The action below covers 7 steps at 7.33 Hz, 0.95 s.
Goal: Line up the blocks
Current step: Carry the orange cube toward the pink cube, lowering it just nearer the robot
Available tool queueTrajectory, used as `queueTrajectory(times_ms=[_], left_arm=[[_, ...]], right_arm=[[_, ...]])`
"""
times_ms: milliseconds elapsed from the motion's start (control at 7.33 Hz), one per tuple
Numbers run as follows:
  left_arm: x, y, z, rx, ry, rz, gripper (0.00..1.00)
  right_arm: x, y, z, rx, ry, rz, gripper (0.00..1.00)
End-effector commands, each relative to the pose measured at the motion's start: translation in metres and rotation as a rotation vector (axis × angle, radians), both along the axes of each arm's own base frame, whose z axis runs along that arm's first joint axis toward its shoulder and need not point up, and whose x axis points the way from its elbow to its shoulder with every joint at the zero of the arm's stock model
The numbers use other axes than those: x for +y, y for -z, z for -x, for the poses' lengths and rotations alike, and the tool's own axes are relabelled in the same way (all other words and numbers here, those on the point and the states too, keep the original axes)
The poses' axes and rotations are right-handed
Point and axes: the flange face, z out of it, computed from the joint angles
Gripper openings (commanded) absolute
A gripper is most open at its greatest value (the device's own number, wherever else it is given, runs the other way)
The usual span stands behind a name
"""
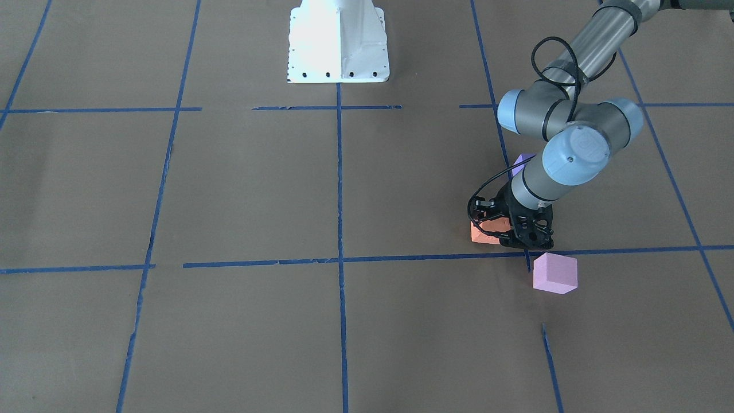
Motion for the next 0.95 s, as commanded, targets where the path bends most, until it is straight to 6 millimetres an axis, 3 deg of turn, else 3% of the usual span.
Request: queueTrajectory(times_ms=[0, 136, 273, 545, 682, 818], left_arm=[[0.015, 0.043, 0.061, -0.052, -0.036, -0.043, 0.16], [0.017, 0.031, 0.078, -0.069, -0.051, -0.056, 0.16], [0.025, 0.004, 0.085, -0.08, -0.055, -0.015, 0.08], [0.019, -0.051, 0.122, -0.052, -0.053, 0.092, 0.05], [0.01, -0.071, 0.129, -0.034, -0.056, 0.132, 0.05], [0.007, -0.082, 0.123, -0.042, -0.057, 0.155, 0.06]], right_arm=[[0.0, 0.0, 0.0, 0.0, -0.001, 0.001, 1.0], [0.0, 0.001, 0.0, 0.0, -0.001, -0.001, 1.0], [0.0, 0.0, 0.0, 0.0, 0.0, 0.0, 1.0], [0.0, 0.0, 0.0, 0.0, -0.001, 0.001, 1.0], [0.0, 0.0, 0.0, 0.0, -0.001, 0.001, 1.0], [0.0, 0.0, 0.0, 0.0, -0.001, 0.001, 1.0]])
